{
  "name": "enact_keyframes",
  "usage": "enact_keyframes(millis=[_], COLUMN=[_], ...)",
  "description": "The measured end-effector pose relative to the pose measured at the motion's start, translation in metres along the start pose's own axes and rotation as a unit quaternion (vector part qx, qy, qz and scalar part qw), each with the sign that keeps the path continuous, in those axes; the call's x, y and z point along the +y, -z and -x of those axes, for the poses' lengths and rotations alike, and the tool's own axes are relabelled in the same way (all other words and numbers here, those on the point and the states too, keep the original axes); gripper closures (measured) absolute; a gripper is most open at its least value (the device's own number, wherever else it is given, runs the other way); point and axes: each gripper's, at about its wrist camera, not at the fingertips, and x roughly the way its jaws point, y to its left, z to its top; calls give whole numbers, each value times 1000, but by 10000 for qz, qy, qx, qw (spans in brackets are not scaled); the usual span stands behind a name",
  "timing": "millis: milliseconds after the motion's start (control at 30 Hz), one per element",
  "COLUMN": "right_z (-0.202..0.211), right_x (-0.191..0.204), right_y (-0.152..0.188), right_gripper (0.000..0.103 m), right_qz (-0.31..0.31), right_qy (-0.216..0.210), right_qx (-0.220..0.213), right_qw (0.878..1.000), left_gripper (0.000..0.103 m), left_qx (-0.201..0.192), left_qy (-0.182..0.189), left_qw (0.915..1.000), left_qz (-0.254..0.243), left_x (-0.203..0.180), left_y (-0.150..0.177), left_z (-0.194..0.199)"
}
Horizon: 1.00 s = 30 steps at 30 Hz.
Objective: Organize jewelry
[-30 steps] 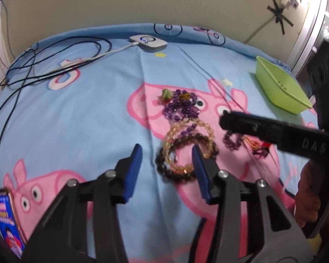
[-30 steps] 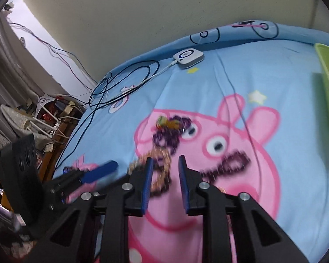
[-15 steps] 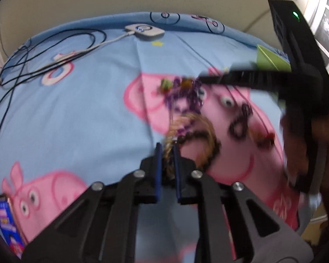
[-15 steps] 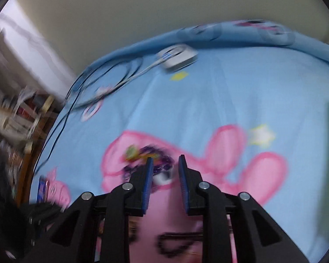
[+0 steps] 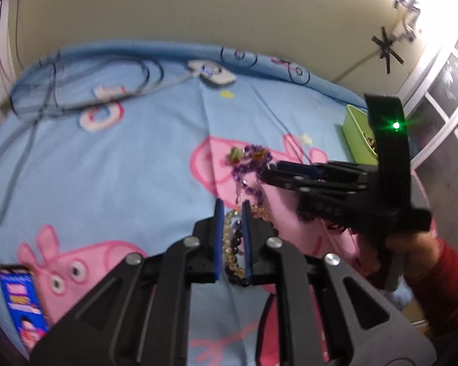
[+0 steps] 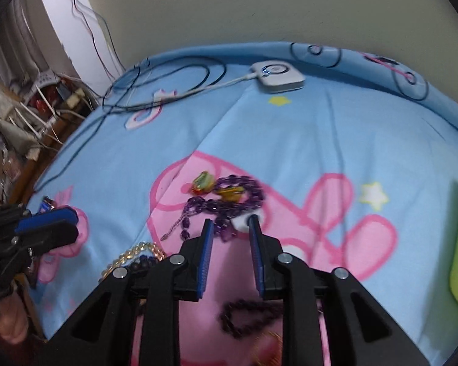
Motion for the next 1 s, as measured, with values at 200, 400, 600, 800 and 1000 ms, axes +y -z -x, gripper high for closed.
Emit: enact_keyframes(millis=[200, 400, 600, 800, 1000], right_z=[2, 67, 127, 172, 227], right_x=[0, -45, -52, -45, -57], right_y=[4, 19, 7, -1, -5], right_gripper=[103, 103, 103, 103, 103], right_qz=[282, -166, -170, -100, -323], right_qy=[309, 463, 353, 235, 172], right_qx=[-189, -803, -1287, -1662, -2301], right_qw=[9989, 9956, 9909, 9858, 9725], left_gripper=[92, 92, 54, 49, 94], left_qx=[125, 130, -278, -501, -434], left_qy=[-56, 143, 553, 776, 888], left_qw=[9999, 9984, 9878, 9761, 9727], left_qz=[33, -531, -1428, -1968, -2101], left_x=[0, -38, -102, -154, -182], left_y=[2, -5, -20, -39, -69], left_z=[-13, -27, -31, -37, -45])
